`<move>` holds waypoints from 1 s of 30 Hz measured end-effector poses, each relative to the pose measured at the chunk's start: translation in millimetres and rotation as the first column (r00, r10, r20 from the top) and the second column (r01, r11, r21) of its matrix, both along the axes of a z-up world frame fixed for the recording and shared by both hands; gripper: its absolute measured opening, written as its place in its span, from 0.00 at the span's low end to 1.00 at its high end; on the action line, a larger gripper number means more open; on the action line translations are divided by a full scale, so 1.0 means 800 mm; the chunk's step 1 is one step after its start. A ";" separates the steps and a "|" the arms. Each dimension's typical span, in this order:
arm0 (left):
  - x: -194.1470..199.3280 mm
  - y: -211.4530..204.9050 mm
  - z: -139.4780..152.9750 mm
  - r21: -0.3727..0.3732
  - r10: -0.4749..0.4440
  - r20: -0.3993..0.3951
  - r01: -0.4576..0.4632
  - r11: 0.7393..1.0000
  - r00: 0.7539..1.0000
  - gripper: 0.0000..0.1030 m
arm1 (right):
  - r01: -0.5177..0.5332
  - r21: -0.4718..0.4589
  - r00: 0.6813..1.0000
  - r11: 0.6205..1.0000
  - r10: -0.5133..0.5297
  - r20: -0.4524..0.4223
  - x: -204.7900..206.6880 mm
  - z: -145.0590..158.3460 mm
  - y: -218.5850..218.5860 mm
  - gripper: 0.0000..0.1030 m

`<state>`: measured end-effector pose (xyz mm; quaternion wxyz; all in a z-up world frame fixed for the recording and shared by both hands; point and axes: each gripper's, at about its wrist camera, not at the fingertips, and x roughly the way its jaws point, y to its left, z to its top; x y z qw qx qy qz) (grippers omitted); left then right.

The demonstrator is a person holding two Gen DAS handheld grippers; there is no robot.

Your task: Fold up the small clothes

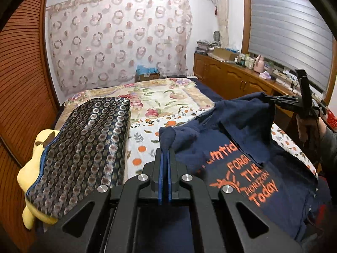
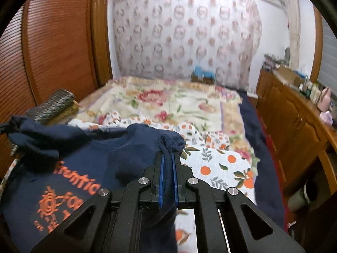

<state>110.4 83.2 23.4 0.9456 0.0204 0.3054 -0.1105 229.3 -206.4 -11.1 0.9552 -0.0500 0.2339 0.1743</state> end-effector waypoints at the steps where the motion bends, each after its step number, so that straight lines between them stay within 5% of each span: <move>1: -0.011 0.002 0.002 -0.002 0.002 0.008 -0.002 1.000 1.000 0.04 | -0.003 0.006 1.000 1.000 0.003 0.022 -0.020 0.003 -0.002 0.07; 8: -0.092 0.030 0.002 -0.035 0.038 0.049 -0.036 0.999 0.998 0.04 | -0.013 0.061 0.996 0.998 0.008 0.091 -0.137 -0.012 -0.029 0.07; 20: -0.206 0.073 -0.017 -0.074 0.101 0.024 -0.099 0.992 0.995 0.04 | -0.023 0.102 0.998 0.995 0.017 0.062 -0.298 -0.041 -0.092 0.07; 24: -0.225 0.075 -0.034 -0.062 0.116 -0.009 -0.116 0.991 0.993 0.04 | -0.027 0.077 0.999 0.997 0.025 0.039 -0.336 -0.037 -0.097 0.07; 30: -0.217 0.073 -0.074 -0.037 0.119 -0.086 -0.123 0.992 0.989 0.04 | -0.002 0.027 0.997 1.000 0.004 -0.080 -0.322 -0.068 -0.087 0.07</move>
